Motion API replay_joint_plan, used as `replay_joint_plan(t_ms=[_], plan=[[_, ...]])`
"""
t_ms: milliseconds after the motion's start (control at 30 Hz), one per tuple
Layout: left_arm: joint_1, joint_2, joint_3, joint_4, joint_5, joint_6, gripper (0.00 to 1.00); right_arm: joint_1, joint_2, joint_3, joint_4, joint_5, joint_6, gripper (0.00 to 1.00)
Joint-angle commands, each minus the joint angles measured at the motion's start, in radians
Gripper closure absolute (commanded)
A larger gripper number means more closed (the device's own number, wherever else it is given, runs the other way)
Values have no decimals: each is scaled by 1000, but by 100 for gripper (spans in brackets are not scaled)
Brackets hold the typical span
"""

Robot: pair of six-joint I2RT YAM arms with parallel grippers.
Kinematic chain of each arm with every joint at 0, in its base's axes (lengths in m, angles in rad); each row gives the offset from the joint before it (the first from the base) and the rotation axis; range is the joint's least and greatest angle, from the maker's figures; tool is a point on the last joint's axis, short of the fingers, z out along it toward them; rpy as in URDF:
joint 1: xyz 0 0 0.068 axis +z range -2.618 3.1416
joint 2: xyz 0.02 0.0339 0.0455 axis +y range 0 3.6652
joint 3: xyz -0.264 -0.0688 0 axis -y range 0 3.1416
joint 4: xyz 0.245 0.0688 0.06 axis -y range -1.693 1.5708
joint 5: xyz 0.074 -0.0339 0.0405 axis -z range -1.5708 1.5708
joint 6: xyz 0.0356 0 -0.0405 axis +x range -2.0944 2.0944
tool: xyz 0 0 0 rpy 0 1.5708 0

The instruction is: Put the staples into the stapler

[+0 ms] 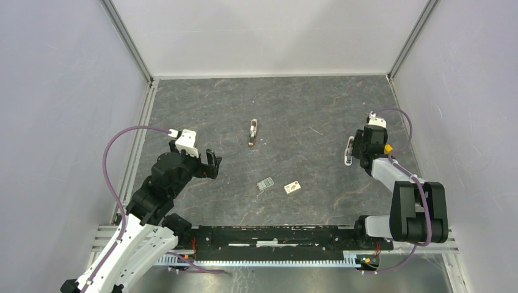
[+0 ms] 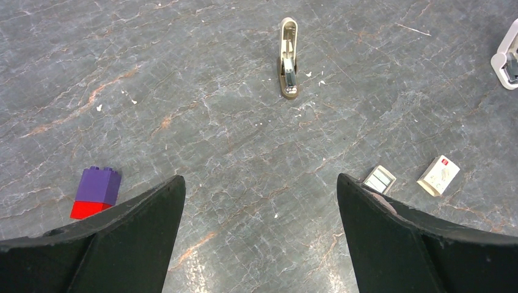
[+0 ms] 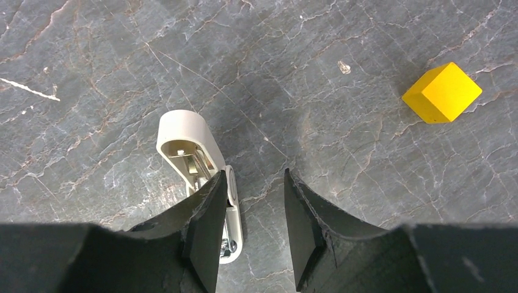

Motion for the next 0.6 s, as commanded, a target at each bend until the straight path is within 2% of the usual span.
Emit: replay_joint_plan(t_ms=[0, 567], plan=[[2, 2, -3, 26, 1, 53, 0, -8, 2, 7, 59, -11, -1, 54], [2, 2, -3, 26, 1, 53, 0, -9, -6, -32, 50, -54, 17, 54]])
